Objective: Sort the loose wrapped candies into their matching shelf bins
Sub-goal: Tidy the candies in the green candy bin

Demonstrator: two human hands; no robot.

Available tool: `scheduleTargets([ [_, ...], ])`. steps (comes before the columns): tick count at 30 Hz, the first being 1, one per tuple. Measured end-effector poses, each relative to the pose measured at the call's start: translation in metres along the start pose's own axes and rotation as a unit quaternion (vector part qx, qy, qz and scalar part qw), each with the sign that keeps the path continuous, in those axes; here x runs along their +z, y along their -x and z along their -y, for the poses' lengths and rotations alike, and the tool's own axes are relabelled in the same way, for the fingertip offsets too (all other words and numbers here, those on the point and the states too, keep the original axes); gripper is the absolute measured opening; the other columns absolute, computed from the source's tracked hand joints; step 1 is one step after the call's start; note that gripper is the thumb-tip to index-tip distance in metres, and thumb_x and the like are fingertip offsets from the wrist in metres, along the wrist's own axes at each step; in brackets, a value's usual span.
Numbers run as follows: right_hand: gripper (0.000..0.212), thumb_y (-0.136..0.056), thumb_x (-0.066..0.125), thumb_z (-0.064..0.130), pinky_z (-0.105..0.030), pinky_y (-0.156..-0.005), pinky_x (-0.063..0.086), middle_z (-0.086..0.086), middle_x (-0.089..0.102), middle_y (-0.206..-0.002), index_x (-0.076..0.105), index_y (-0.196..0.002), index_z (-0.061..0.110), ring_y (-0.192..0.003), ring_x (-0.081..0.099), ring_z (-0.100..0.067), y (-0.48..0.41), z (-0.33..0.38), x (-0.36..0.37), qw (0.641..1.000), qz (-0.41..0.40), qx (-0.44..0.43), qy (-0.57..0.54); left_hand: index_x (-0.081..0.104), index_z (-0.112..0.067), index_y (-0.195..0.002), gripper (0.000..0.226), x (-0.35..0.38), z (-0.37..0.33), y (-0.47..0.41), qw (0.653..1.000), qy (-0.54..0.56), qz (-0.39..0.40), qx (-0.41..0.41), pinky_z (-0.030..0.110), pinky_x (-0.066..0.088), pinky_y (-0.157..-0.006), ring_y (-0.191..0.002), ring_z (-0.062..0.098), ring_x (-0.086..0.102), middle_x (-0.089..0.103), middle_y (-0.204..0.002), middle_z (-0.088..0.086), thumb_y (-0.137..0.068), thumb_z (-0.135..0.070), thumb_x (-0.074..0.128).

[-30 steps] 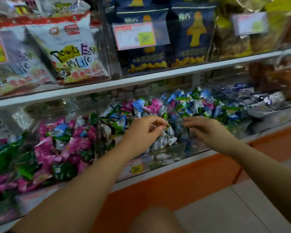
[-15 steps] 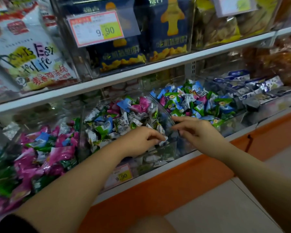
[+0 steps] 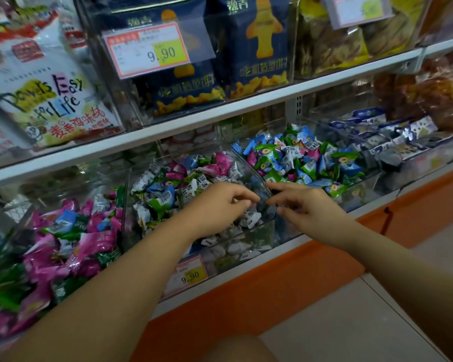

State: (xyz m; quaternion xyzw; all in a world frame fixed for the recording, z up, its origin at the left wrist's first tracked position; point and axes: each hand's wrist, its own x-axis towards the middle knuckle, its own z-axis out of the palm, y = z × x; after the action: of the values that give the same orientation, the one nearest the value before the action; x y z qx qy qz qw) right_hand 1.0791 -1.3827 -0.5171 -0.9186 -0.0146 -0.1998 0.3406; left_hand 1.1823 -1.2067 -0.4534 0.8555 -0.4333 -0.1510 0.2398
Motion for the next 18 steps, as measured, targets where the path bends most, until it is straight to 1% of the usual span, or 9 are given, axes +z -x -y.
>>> scheduleTargets([
  [2,0.024,-0.092,0.059,0.012,-0.022,-0.083,0.051,0.024,0.037,-0.138,0.067,-0.112,0.021,-0.112,0.051,0.0,0.0,0.0,0.0,1.0,-0.003,0.005,-0.006,0.055,-0.023,-0.13,0.033,0.008,-0.003,0.001,0.998,0.015,0.065,-0.015,0.025,0.044,-0.095,-0.114,0.008,0.055,0.057,-0.131,-0.007,-0.098,-0.026,0.051],
  [4,0.024,-0.09,0.062,0.013,-0.012,-0.082,0.047,0.024,0.036,-0.139,0.066,-0.112,0.022,-0.117,0.047,0.002,0.001,0.002,0.0,1.0,0.001,0.004,-0.012,0.046,-0.018,-0.138,0.045,0.017,-0.004,-0.003,0.989,0.036,0.138,-0.038,0.027,0.041,-0.101,-0.123,0.011,0.05,0.05,-0.139,-0.002,-0.095,-0.026,0.055],
  [6,0.025,-0.089,0.064,0.014,-0.004,-0.081,0.042,0.023,0.035,-0.141,0.066,-0.113,0.022,-0.123,0.04,0.004,0.001,0.002,0.001,1.0,0.012,0.007,-0.017,0.044,-0.013,-0.14,0.051,0.023,-0.003,-0.009,0.983,0.019,0.177,-0.033,0.034,0.039,-0.108,-0.127,0.016,0.048,0.047,-0.142,0.002,-0.093,-0.023,0.06],
  [7,0.025,-0.089,0.064,0.015,-0.002,-0.08,0.04,0.023,0.034,-0.142,0.066,-0.113,0.022,-0.125,0.038,0.004,0.002,0.001,0.001,1.0,0.017,0.008,-0.016,0.044,-0.011,-0.139,0.052,0.025,-0.002,-0.012,0.982,-0.004,0.189,-0.027,0.038,0.038,-0.109,-0.128,0.019,0.048,0.047,-0.143,0.005,-0.091,-0.022,0.062],
  [8,0.025,-0.089,0.065,0.015,-0.002,-0.08,0.04,0.022,0.035,-0.143,0.066,-0.113,0.022,-0.127,0.038,0.003,0.002,0.001,0.001,1.0,0.017,0.009,-0.014,0.041,-0.01,-0.141,0.057,0.025,-0.001,-0.014,0.98,-0.027,0.196,-0.024,0.039,0.037,-0.109,-0.129,0.021,0.046,0.045,-0.144,0.006,-0.09,-0.023,0.064],
  [10,0.026,-0.088,0.065,0.014,-0.005,-0.081,0.043,0.021,0.035,-0.143,0.066,-0.113,0.021,-0.129,0.04,-0.001,0.001,0.001,0.001,1.0,0.011,0.006,-0.012,0.029,-0.012,-0.148,0.072,0.023,0.002,-0.017,0.975,-0.076,0.208,-0.03,0.034,0.034,-0.111,-0.134,0.019,0.04,0.035,-0.151,0.003,-0.088,-0.028,0.066],
  [13,0.026,-0.088,0.065,0.015,-0.014,-0.089,0.041,0.021,0.035,-0.143,0.066,-0.113,0.022,-0.132,0.038,-0.002,0.002,0.001,0.001,1.0,0.012,0.007,-0.016,0.019,-0.017,-0.15,0.084,0.02,0.008,-0.017,0.964,-0.12,0.236,-0.035,0.032,0.031,-0.112,-0.138,0.018,0.032,0.024,-0.155,-0.001,-0.085,-0.038,0.068],
  [16,0.025,-0.088,0.065,0.015,-0.017,-0.092,0.039,0.02,0.034,-0.145,0.066,-0.112,0.022,-0.133,0.036,-0.002,0.003,0.002,0.001,1.0,0.015,0.008,-0.012,0.017,-0.02,-0.15,0.088,0.024,0.008,-0.015,0.951,-0.156,0.263,-0.04,0.035,0.035,-0.109,-0.134,0.02,0.037,0.027,-0.154,-0.001,-0.083,-0.046,0.067],
  [18,0.024,-0.088,0.065,0.015,-0.017,-0.092,0.038,0.017,0.034,-0.148,0.066,-0.112,0.022,-0.134,0.036,-0.002,0.003,0.003,0.001,1.0,0.016,0.009,-0.01,0.018,-0.02,-0.15,0.088,0.025,0.008,-0.017,0.954,-0.138,0.262,-0.048,0.036,0.035,-0.109,-0.134,0.02,0.037,0.027,-0.154,-0.001,-0.082,-0.048,0.067],
])
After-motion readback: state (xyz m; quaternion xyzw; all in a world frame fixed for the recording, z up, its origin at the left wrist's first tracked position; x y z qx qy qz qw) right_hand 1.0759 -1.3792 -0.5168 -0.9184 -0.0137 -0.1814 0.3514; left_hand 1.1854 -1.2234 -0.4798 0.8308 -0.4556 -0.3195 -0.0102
